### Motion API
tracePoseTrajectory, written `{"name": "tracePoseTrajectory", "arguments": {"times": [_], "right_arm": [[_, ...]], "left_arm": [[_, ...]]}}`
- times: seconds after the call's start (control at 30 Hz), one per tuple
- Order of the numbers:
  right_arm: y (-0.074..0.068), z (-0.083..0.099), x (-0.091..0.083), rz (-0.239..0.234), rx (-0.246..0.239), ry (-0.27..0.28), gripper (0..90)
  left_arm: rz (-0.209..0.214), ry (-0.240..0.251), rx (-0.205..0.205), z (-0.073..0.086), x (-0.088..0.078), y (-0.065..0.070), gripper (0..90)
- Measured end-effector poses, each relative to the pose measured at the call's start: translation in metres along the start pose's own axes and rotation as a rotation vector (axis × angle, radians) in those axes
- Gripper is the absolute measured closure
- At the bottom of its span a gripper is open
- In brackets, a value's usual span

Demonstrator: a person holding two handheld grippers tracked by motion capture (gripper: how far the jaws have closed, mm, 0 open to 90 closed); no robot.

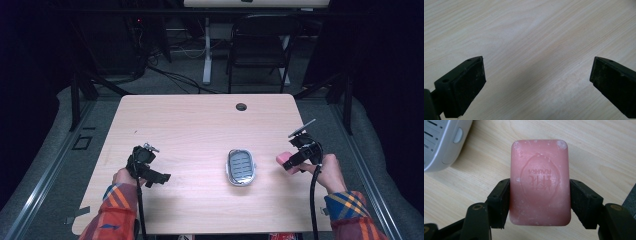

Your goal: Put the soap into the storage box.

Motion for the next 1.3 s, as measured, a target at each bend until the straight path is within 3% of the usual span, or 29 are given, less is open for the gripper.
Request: {"name": "tracePoseTrajectory", "arguments": {"times": [0.13, 0.17, 0.53, 0.7, 0.83, 1.07, 1.3], "right_arm": [[-0.002, -0.005, -0.005, 0.014, -0.008, -0.005, 36.6], [-0.005, -0.006, -0.005, 0.011, 0.006, 0.016, 36.6], [-0.016, -0.018, -0.015, 0.006, -0.053, 0.000, 36.6], [-0.022, -0.023, -0.014, 0.003, -0.059, 0.013, 36.6], [-0.024, -0.026, -0.015, -0.001, -0.075, -0.012, 36.7], [-0.028, -0.030, -0.014, -0.006, -0.074, 0.019, 36.6], [-0.036, -0.037, -0.017, -0.017, -0.106, 0.013, 36.7]], "left_arm": [[0.002, -0.009, 0.016, 0.000, 0.001, 0.002, 0.1], [0.002, -0.008, 0.018, 0.000, 0.001, 0.002, 0.1], [0.003, -0.008, 0.021, 0.000, 0.001, 0.002, 0.1], [0.000, -0.011, 0.028, 0.000, 0.001, 0.003, 0.1], [0.000, -0.010, 0.029, 0.000, 0.000, 0.003, 0.1], [0.002, -0.013, 0.035, -0.001, 0.002, 0.004, 0.1], [-0.001, -0.010, 0.036, -0.001, 0.001, 0.004, 0.1]]}}
Point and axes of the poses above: each handheld gripper's, and its own axes: x roughly forward along the jaws, z roughly out of its underside, y roughly to its right, the point moved 2 cm from there along x, roughly forward along the jaws, and after that the axes turned 11 degrees about -x, right-handed, at the moved point
